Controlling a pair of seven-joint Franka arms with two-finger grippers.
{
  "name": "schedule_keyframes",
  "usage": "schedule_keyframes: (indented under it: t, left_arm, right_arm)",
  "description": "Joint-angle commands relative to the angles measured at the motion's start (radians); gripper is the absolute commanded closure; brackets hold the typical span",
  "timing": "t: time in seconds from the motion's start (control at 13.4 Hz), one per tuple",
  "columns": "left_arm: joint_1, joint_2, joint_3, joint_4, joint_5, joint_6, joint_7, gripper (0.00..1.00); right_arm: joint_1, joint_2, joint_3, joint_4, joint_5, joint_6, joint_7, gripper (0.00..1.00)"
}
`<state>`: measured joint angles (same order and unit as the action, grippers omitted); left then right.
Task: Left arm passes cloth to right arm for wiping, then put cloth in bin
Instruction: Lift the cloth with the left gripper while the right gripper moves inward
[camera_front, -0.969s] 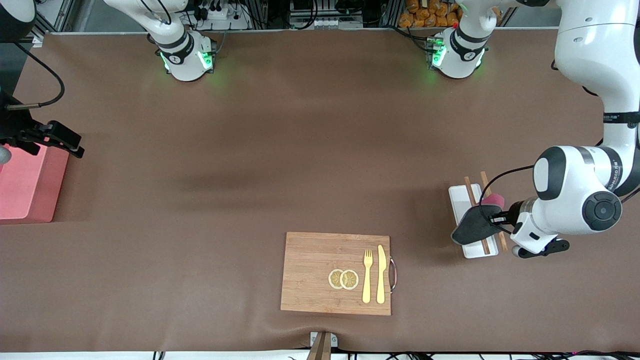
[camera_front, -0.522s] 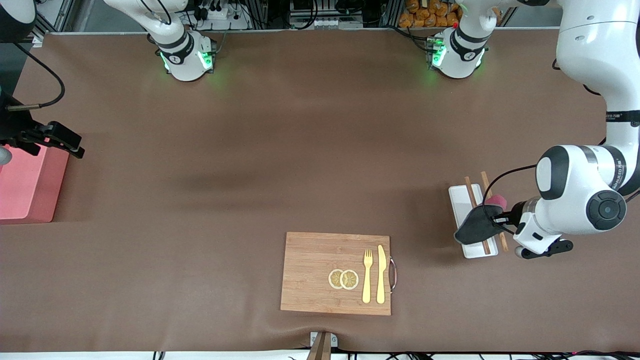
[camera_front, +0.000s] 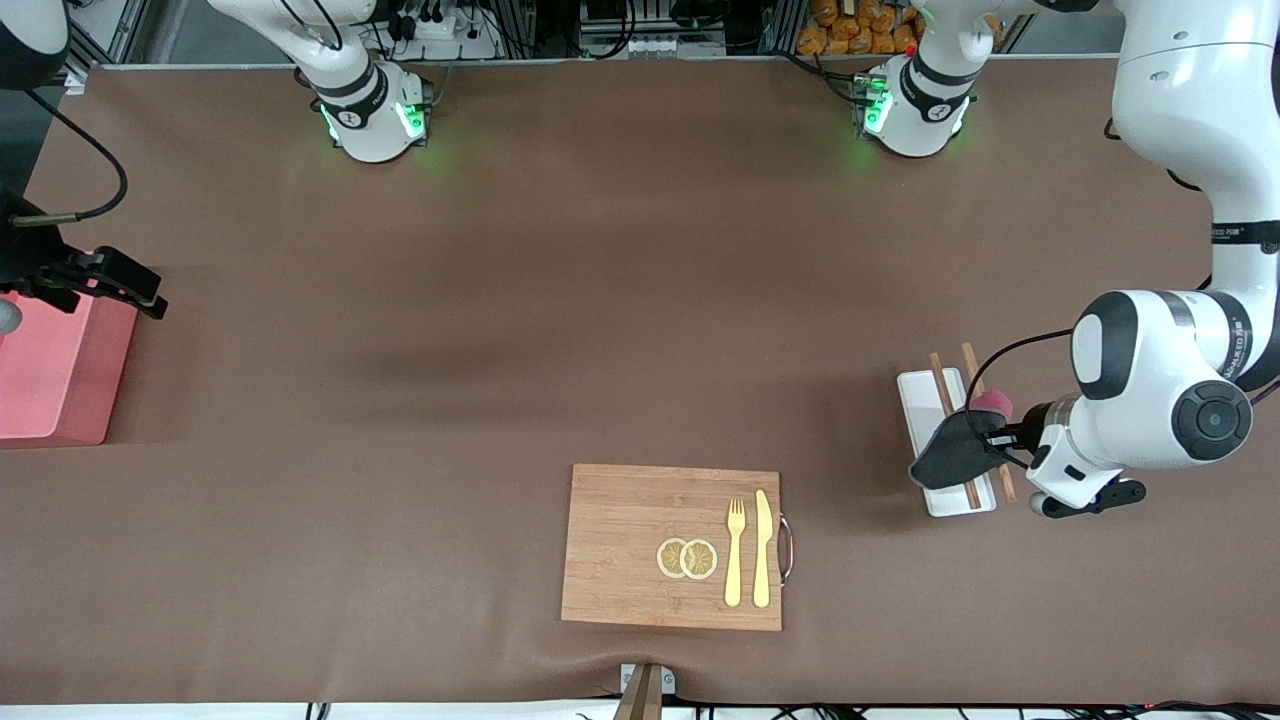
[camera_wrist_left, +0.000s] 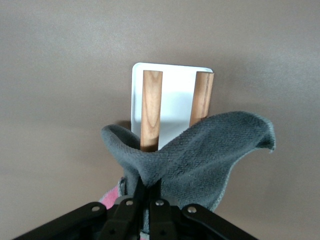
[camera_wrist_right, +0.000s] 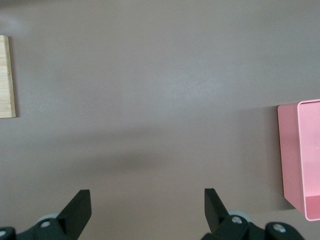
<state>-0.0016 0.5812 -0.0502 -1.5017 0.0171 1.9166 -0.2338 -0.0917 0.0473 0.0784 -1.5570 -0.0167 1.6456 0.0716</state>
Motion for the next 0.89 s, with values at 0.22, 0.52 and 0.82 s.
schedule_keyframes:
  t: [0.22,0.52,0.82]
  left_arm:
    - [-0.003,-0.082,-0.017,-0.003,-0.003,-0.054,-0.007,1.00]
    - [0.000,-0.168,-0.094,0.001,-0.014,-0.129,-0.044,1.00]
    - [0.002,-0.228,-0.218,0.015,-0.019,-0.154,-0.154,1.00]
  right_arm:
    - [-0.016,0.023,0.008,0.008,-0.003,-0.035,0.017,0.00]
    - [0.000,0.020,0.018,0.020,0.020,-0.062,0.241,0.00]
    - [0.056,0.020,0.018,0.018,0.128,-0.099,0.529,0.00]
